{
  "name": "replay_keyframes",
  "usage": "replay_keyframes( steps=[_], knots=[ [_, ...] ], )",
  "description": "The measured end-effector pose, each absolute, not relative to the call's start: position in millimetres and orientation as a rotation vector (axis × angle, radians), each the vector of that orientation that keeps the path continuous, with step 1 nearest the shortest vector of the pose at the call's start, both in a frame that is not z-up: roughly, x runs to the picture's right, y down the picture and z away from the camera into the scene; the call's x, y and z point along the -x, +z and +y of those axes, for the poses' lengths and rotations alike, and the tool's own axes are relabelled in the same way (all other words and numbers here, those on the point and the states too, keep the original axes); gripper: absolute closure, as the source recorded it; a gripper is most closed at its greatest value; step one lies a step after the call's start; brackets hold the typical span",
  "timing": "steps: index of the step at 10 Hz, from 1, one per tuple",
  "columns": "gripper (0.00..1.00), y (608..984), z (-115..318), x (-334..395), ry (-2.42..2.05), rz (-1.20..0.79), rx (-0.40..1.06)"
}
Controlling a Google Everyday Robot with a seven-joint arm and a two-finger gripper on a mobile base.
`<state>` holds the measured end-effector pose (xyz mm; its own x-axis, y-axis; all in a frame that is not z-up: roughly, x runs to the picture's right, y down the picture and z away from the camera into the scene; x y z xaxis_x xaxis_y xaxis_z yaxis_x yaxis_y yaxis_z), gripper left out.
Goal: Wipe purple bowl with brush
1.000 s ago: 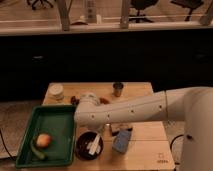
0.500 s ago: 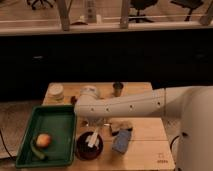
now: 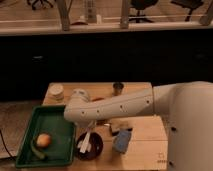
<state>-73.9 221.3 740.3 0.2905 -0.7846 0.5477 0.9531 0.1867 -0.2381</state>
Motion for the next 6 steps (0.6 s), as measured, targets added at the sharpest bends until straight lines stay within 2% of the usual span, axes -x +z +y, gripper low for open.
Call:
replay_keyframes(
  steps=[3, 6],
  knots=[
    [1.00, 737.7, 223.6, 37.1, -1.211, -0.304, 0.617],
    [1.00, 746.8, 203.6, 17.4, -1.177, -0.261, 0.607]
  ],
)
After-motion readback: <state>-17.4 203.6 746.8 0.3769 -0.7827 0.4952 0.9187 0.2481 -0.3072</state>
